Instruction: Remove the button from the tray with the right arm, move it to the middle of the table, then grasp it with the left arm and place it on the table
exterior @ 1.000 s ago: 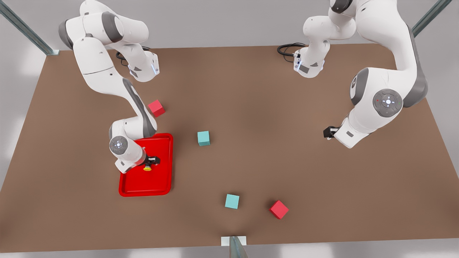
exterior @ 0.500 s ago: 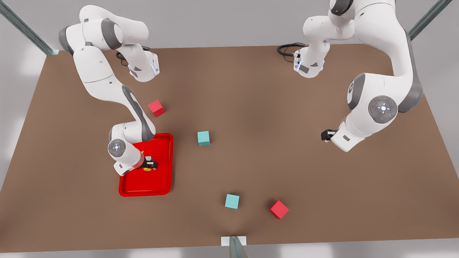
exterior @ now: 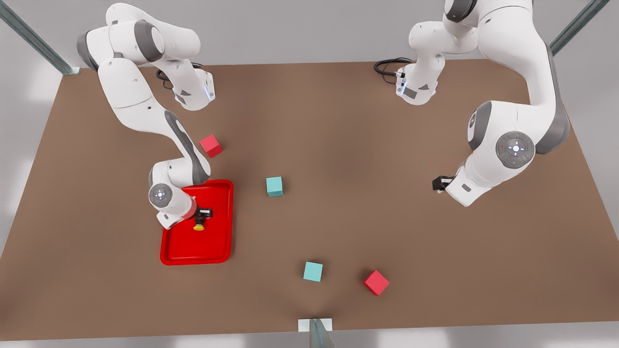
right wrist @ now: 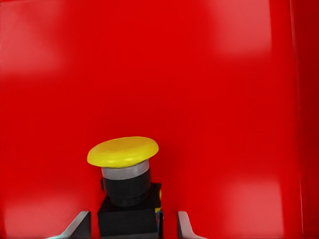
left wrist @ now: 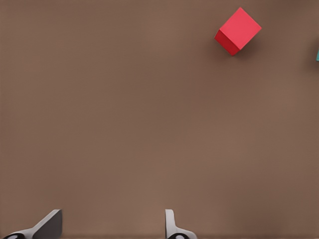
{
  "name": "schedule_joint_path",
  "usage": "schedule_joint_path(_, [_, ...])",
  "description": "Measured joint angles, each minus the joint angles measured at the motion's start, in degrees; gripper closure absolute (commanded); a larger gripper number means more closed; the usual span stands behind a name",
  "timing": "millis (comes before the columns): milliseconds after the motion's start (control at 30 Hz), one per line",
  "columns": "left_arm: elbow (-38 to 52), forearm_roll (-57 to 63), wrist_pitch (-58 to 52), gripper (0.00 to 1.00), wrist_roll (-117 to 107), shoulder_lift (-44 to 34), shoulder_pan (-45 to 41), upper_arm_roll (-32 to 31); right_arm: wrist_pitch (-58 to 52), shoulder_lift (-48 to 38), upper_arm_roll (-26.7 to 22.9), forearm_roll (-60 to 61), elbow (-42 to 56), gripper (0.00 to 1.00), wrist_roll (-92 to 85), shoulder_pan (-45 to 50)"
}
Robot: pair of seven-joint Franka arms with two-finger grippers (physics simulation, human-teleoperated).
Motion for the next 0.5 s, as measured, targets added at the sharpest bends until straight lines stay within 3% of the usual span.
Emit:
schedule_joint_path(100, [0.01,0.00,0.01,0.00,-0.03,0.00,0.00,0.00,-0.14,0.03,0.56,0.41,0.02,0.57,-0.48,-0.18])
schedule_joint_path(367, [0.02,0.05,0.02,0.00,-0.06,0.00,0.00,0.00,-3.96,-2.57,2.15,0.62,6.01,0.57,-2.57,0.35])
schedule_joint_path(500, [0.03,0.08,0.02,0.00,-0.06,0.00,0.00,-0.01,-11.31,-3.74,4.44,0.48,15.09,0.57,-3.42,2.22])
